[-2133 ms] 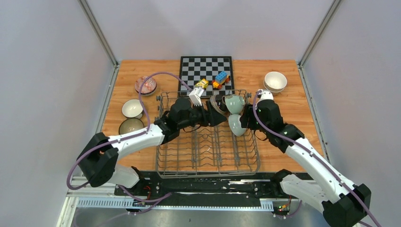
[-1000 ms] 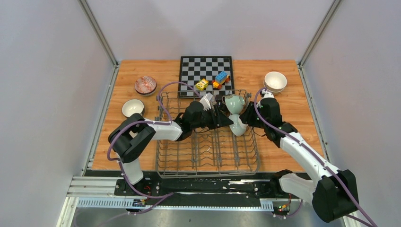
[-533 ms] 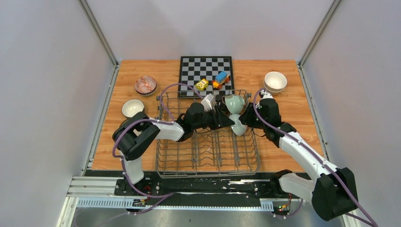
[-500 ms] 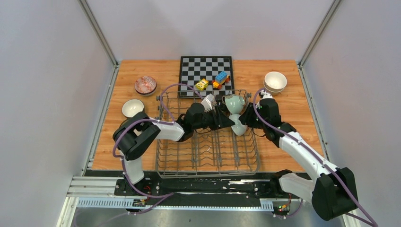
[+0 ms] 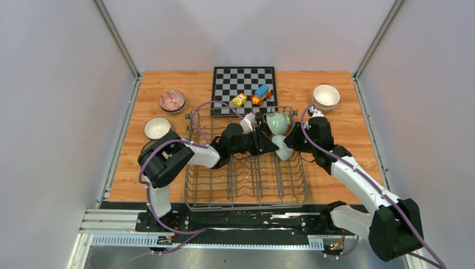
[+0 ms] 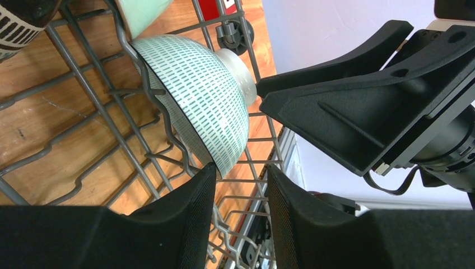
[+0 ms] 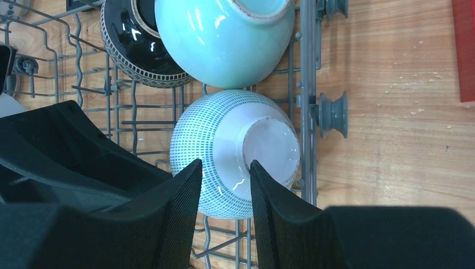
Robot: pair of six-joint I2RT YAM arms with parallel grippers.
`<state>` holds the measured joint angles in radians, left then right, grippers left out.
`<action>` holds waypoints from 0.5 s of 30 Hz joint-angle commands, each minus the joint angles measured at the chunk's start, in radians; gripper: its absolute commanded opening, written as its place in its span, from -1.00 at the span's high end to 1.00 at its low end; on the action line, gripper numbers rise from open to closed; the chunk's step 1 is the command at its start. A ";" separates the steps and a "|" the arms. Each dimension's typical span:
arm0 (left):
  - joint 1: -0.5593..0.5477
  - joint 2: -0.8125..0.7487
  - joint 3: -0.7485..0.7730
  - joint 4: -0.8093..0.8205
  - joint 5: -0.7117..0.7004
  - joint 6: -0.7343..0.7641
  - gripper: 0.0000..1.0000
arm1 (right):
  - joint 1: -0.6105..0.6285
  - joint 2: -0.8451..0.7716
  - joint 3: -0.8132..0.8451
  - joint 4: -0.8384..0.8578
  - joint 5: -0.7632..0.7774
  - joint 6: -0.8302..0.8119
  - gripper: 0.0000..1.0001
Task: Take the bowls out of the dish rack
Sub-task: Pick up the bowl from the dish rack.
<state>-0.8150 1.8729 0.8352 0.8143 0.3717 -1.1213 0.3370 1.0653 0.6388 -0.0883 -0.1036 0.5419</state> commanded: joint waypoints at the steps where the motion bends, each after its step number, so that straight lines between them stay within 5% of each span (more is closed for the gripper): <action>1: -0.013 0.019 0.031 0.057 0.015 -0.005 0.19 | -0.021 0.010 -0.021 0.016 -0.018 0.014 0.19; 15: -0.018 0.065 0.084 0.091 0.004 -0.030 0.28 | -0.031 0.000 -0.025 -0.009 -0.025 0.007 0.20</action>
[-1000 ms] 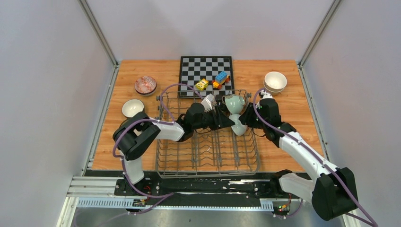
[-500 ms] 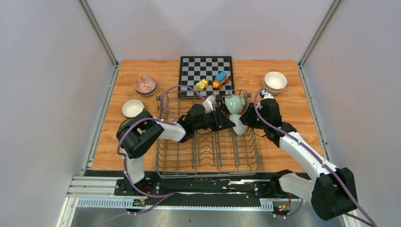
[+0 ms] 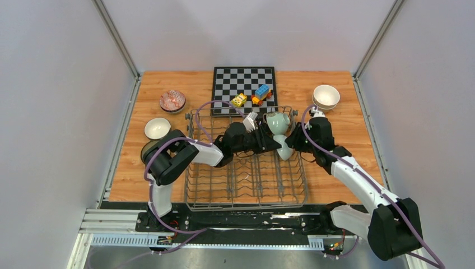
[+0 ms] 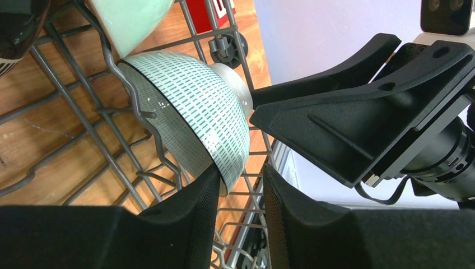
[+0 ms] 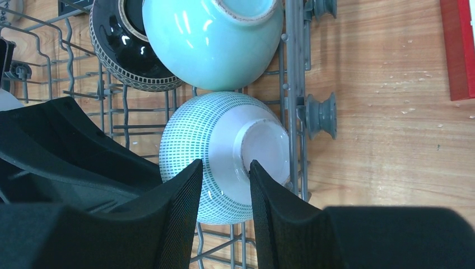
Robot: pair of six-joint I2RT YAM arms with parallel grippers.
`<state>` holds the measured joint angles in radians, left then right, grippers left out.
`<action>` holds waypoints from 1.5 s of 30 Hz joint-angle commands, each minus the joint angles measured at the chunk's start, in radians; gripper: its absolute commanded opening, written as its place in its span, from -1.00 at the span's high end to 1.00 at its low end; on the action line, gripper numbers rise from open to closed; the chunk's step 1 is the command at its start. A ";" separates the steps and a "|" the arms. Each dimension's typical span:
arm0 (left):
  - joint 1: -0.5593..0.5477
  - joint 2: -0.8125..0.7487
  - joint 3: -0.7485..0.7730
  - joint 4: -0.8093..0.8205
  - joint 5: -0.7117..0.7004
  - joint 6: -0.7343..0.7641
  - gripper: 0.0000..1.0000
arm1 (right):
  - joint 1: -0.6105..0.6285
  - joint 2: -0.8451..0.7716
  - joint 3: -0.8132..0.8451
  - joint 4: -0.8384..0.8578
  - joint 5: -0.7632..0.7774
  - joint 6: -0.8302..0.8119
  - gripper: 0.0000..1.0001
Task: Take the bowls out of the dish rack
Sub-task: Pick up the bowl from the dish rack.
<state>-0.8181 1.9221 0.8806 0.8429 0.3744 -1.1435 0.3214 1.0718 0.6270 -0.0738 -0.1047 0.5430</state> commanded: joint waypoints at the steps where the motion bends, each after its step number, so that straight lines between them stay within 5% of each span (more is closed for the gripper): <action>1: -0.015 0.017 0.042 0.065 0.000 -0.009 0.29 | -0.016 -0.008 -0.014 -0.024 -0.025 0.005 0.20; 14: -0.019 0.056 0.047 0.146 0.003 -0.057 0.60 | -0.018 -0.018 -0.005 -0.037 -0.026 0.006 0.21; 23: -0.023 0.065 0.070 0.172 0.013 -0.058 0.99 | -0.019 -0.029 0.020 -0.051 -0.031 0.017 0.20; 35: -0.021 0.062 0.051 0.270 0.031 -0.088 1.00 | -0.021 -0.074 0.125 -0.125 -0.016 0.008 -0.17; 45: -0.022 0.039 0.031 0.288 0.038 -0.090 1.00 | -0.022 -0.120 0.188 -0.177 -0.026 0.008 -0.25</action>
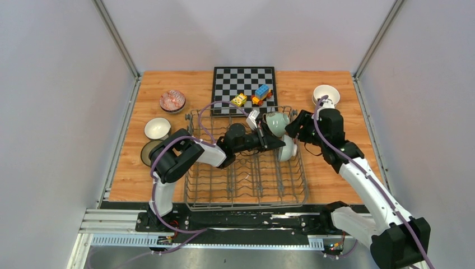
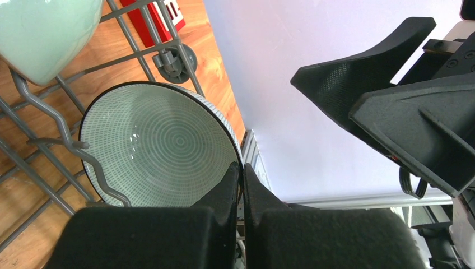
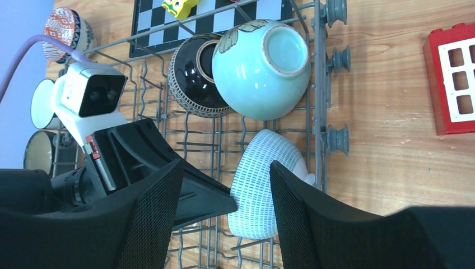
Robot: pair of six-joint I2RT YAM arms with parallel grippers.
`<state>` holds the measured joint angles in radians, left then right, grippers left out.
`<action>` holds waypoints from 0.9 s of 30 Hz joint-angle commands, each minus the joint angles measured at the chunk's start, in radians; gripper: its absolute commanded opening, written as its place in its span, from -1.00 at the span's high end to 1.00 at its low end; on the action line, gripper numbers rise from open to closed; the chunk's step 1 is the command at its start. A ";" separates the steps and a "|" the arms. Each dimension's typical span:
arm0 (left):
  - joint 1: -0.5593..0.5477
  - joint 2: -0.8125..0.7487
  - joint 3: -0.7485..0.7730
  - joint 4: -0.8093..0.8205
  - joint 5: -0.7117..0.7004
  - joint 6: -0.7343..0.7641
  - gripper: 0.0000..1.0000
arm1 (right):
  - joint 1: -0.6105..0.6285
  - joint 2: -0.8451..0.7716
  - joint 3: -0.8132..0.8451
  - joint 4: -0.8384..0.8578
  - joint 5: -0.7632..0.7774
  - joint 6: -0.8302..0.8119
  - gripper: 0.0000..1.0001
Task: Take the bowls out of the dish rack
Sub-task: Pick up the bowl from the dish rack.
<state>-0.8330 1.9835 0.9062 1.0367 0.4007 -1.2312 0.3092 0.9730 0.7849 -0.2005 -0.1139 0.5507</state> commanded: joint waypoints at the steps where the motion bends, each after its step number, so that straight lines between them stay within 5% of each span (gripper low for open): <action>1: -0.008 -0.022 0.003 0.100 0.013 -0.005 1.00 | -0.010 -0.025 0.030 -0.055 -0.017 0.001 -0.25; 27: -0.007 -0.127 -0.045 0.158 0.032 -0.049 1.00 | -0.011 -0.184 0.121 -0.221 -0.060 -0.025 -0.25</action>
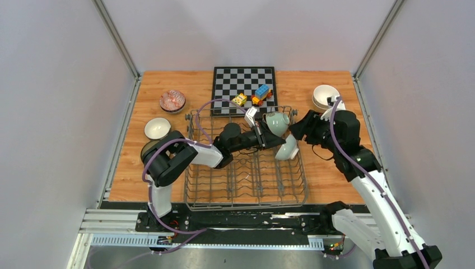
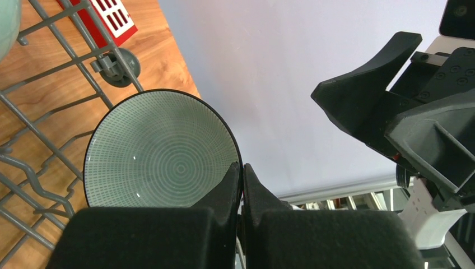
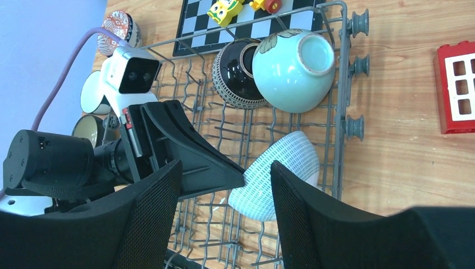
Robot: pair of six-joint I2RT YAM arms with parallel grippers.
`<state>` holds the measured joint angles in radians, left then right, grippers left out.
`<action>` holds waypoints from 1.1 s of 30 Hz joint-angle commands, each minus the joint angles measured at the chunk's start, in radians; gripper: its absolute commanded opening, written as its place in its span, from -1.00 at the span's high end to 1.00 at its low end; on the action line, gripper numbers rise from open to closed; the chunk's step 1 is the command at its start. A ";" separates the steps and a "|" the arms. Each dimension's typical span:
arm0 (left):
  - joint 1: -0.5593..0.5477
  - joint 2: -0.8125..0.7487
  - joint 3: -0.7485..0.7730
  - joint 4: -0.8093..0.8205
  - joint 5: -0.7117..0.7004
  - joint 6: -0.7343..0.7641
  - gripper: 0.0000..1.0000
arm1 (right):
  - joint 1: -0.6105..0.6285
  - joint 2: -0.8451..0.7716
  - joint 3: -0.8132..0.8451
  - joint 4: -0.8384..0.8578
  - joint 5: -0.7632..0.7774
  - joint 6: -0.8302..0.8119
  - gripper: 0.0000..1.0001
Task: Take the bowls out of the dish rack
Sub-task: Pick up the bowl from the dish rack.
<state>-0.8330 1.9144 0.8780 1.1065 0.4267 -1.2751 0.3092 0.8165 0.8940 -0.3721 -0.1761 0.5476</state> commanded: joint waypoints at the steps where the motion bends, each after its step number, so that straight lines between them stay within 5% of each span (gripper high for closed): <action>1: -0.007 -0.062 -0.019 0.083 0.006 0.000 1.00 | -0.011 -0.030 0.008 -0.057 0.009 -0.023 -0.25; 21: -0.007 -0.024 -0.006 0.048 -0.011 0.013 1.00 | -0.014 -0.044 -0.125 -0.080 0.058 0.048 -0.26; 33: -0.008 -0.030 -0.014 0.056 -0.032 0.014 1.00 | -0.019 -0.153 -0.308 0.001 0.016 0.359 -0.55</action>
<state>-0.8337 1.8912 0.8509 1.1164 0.4145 -1.2701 0.3069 0.7082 0.6521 -0.4194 -0.1341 0.7536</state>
